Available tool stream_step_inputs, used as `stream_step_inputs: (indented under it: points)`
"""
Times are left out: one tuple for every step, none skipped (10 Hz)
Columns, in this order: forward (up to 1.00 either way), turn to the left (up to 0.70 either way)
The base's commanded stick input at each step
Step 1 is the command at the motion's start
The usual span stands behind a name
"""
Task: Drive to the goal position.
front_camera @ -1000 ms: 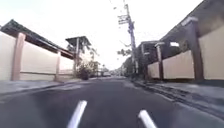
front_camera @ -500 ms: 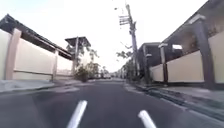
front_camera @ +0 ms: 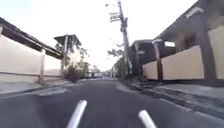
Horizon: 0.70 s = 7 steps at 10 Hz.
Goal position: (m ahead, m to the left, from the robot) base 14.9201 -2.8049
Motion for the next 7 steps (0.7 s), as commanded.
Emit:
stream_step_inputs:
  points:
    - [0.85, -0.34]
    - [0.85, -0.34]
    - [0.85, -0.34]
    - [0.85, 0.00]
    - [0.85, 0.00]
    - [0.85, 0.00]
    - [0.85, 0.00]
